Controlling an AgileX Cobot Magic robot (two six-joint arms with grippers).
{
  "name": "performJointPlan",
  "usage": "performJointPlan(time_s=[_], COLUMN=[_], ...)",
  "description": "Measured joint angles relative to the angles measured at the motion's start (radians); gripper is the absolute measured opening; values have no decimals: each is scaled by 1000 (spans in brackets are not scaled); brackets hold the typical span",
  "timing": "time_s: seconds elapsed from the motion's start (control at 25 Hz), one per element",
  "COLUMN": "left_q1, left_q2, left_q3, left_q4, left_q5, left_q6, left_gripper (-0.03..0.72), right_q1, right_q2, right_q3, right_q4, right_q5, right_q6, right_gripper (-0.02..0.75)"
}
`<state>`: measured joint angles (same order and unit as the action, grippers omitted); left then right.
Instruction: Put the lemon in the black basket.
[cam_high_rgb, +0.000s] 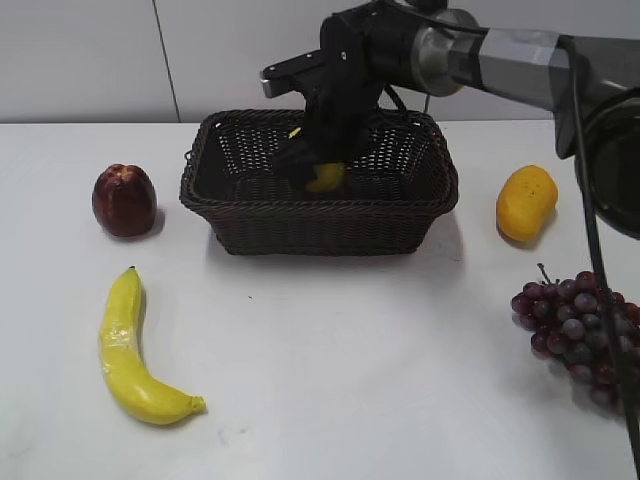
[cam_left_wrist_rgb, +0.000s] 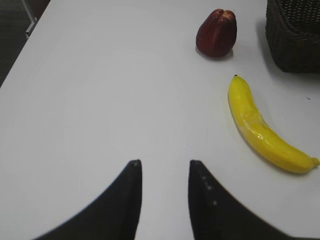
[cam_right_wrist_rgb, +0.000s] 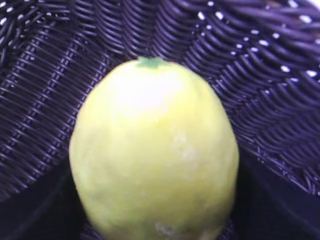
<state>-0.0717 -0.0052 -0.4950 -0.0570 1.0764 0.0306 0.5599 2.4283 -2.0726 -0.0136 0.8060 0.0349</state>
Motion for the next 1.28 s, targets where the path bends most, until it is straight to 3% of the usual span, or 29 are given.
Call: performJointPlan(time_s=[0.32, 0.52, 0.68, 1.0, 1.28], left_q1=[0, 0, 0, 0, 0], left_q2=[0, 0, 0, 0, 0], left_q3=[0, 0, 0, 0, 0], left_q4=[0, 0, 0, 0, 0], left_q5=[0, 0, 0, 0, 0], left_q6=[0, 0, 0, 0, 0], left_gripper=[237, 237, 237, 237, 237], right_q1=[0, 0, 0, -4, -61], right_q2=[7, 7, 7, 7, -38], right_q3=[-2, -13, -45, -309, -404], right_q4=[7, 14, 14, 14, 34], right_q5=[42, 91, 165, 373, 403], right_q6=[13, 50, 73, 77, 80], right_gripper=[553, 648, 666, 665, 647])
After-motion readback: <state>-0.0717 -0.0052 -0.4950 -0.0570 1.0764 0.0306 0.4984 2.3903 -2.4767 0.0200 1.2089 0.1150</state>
